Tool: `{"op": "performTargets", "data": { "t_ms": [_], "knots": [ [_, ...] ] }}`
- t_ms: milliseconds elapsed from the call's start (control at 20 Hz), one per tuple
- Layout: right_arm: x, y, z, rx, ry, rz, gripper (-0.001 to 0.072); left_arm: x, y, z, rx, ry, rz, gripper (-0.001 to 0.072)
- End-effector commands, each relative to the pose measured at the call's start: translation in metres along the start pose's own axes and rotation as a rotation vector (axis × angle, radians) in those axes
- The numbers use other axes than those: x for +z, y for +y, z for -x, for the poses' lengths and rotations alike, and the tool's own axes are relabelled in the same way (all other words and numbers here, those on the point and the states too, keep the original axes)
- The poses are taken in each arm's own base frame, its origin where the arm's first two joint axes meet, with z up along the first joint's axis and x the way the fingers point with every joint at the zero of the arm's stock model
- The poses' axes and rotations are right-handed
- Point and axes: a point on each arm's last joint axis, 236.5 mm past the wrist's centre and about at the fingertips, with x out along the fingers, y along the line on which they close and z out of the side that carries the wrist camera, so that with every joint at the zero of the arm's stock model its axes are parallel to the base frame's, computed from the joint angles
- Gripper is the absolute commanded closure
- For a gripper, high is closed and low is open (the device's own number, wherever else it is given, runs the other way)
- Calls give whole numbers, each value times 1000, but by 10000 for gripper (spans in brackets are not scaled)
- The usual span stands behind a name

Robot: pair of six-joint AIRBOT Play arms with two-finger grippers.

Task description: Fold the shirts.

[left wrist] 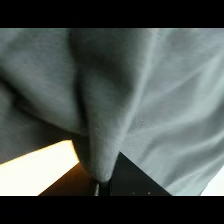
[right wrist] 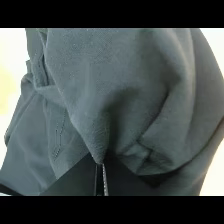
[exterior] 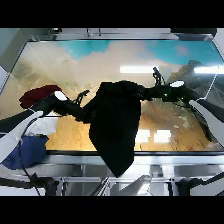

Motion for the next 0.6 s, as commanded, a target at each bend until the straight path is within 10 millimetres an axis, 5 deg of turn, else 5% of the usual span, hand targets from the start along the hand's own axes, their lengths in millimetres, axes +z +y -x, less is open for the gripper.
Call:
{"op": "performTargets", "data": {
  "t_ms": [0, 150, 250, 400, 550],
  "knots": [
    [8, 15, 9, 25, -16, 33, 696, 13, -14, 38, -8, -93, -37, 694],
    [40, 73, 50, 133, -83, 130, 697, 26, -49, 105, -18, -216, -133, 693],
    [70, 129, 105, 227, -182, 213, 697, 40, -84, 169, -5, -347, -241, 694],
    [103, 207, 222, 264, -425, 376, 696, 52, -147, 287, 61, -633, -408, 694],
    [83, 281, 336, 238, -654, 581, 696, 30, -204, 389, 137, -900, -529, 693]
  ]
}}
